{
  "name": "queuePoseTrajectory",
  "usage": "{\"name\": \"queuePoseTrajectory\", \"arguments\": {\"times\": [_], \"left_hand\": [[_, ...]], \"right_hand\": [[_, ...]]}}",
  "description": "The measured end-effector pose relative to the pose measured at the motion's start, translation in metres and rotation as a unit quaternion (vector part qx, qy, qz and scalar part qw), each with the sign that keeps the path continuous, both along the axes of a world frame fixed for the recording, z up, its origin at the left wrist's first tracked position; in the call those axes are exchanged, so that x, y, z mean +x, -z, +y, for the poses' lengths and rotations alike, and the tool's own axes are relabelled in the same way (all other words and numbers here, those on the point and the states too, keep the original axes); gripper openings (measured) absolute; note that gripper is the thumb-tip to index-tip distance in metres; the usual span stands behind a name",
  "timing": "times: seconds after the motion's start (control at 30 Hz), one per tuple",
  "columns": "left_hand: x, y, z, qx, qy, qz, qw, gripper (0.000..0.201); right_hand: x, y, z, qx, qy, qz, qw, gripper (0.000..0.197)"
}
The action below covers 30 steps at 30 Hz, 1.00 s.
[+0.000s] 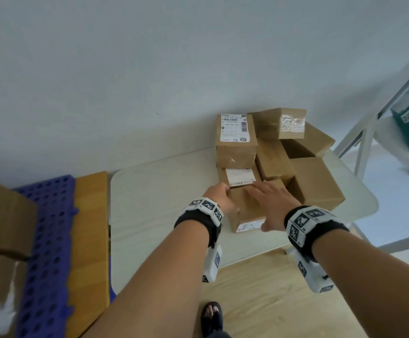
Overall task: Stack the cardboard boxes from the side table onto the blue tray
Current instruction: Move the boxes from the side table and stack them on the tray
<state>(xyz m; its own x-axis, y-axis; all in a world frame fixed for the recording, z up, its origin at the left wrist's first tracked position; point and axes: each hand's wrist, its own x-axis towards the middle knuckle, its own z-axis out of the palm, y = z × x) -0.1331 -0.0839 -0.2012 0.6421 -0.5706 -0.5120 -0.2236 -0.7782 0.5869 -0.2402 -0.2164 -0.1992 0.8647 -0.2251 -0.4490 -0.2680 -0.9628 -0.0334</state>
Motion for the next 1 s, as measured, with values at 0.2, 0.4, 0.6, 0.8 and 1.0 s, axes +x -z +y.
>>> {"name": "queuePoseTrajectory", "arguments": {"times": [0.2, 0.4, 0.6, 0.8, 1.0], "left_hand": [[-0.014, 0.004, 0.006, 0.002, -0.016, 0.024, 1.000, 0.046], [-0.022, 0.007, 0.007, 0.019, -0.008, 0.075, 0.997, 0.041], [-0.026, 0.020, 0.013, 0.027, -0.041, 0.099, 0.994, 0.052], [-0.031, 0.012, 0.031, 0.022, -0.046, 0.073, 0.996, 0.044], [-0.040, -0.002, 0.050, -0.005, -0.098, 0.057, 0.994, 0.059]], "right_hand": [[-0.003, 0.008, -0.002, -0.022, -0.023, -0.023, 0.999, 0.107], [-0.004, 0.011, 0.003, -0.052, -0.019, -0.045, 0.997, 0.095], [-0.007, 0.010, 0.010, -0.042, 0.011, -0.026, 0.999, 0.089], [-0.015, 0.001, 0.023, 0.033, 0.094, -0.011, 0.995, 0.096], [-0.020, -0.021, 0.036, 0.077, 0.136, -0.044, 0.987, 0.096]]}}
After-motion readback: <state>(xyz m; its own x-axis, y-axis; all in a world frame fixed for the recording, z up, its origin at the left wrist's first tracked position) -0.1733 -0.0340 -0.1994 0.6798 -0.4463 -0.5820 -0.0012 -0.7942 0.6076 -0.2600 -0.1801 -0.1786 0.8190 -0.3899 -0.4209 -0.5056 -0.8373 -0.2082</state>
